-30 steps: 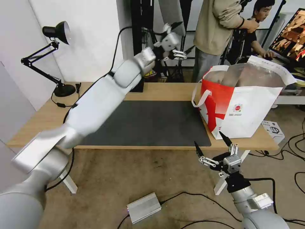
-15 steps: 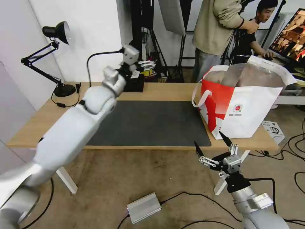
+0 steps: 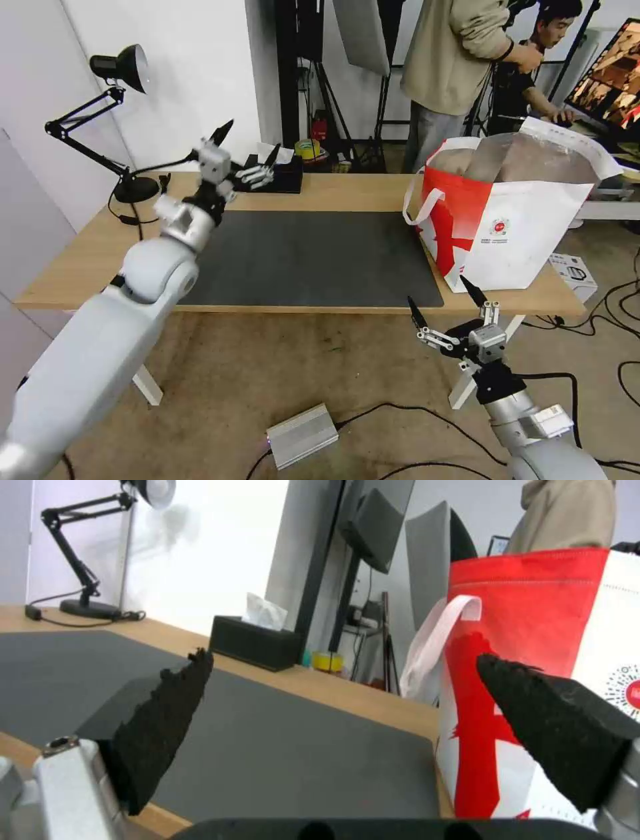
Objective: Pick up the trash from the table and place it into the takeout bag.
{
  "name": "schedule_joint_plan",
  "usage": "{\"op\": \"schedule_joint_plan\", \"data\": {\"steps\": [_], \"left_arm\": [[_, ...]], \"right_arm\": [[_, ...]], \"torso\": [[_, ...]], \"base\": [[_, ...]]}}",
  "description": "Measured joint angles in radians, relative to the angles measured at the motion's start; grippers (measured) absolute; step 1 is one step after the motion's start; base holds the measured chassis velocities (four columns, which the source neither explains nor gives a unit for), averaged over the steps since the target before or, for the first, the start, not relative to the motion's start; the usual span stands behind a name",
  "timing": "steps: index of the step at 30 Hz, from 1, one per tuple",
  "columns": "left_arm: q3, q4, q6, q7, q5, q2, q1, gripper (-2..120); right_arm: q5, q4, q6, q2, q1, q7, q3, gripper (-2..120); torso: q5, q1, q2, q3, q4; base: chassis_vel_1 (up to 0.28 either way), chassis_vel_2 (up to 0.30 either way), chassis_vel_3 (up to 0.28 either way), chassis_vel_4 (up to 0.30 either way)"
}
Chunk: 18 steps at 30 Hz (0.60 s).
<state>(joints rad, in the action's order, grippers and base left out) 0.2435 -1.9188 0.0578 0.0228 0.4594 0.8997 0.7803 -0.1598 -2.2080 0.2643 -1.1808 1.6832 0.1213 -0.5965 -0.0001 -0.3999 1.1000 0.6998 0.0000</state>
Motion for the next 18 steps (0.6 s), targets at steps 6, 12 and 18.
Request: {"op": "schedule_joint_plan", "data": {"steps": [6, 12, 18], "left_arm": [[0.094, -0.055, 0.001, -0.001, -0.034, 0.026, 0.135, 100], [0.211, -0.133, 0.019, -0.009, -0.067, 0.081, 0.27, 100], [0.288, -0.189, 0.048, -0.032, -0.112, 0.141, 0.382, 100]], "right_arm": [[0.0, 0.0, 0.0, 0.0, 0.0, 0.0, 0.0, 100], [0.0, 0.0, 0.0, 0.0, 0.0, 0.0, 0.0, 100], [0.0, 0.0, 0.0, 0.0, 0.0, 0.0, 0.0, 100]], "torso": [[-0.0002, 0.0, 0.0, 0.0, 0.0002], [0.0, 0.0, 0.0, 0.0, 0.0], [0.0001, 0.0, 0.0, 0.0, 0.0]], "base": [[0.0, 0.0, 0.0, 0.0], [0.0, 0.0, 0.0, 0.0], [0.0, 0.0, 0.0, 0.0]]}}
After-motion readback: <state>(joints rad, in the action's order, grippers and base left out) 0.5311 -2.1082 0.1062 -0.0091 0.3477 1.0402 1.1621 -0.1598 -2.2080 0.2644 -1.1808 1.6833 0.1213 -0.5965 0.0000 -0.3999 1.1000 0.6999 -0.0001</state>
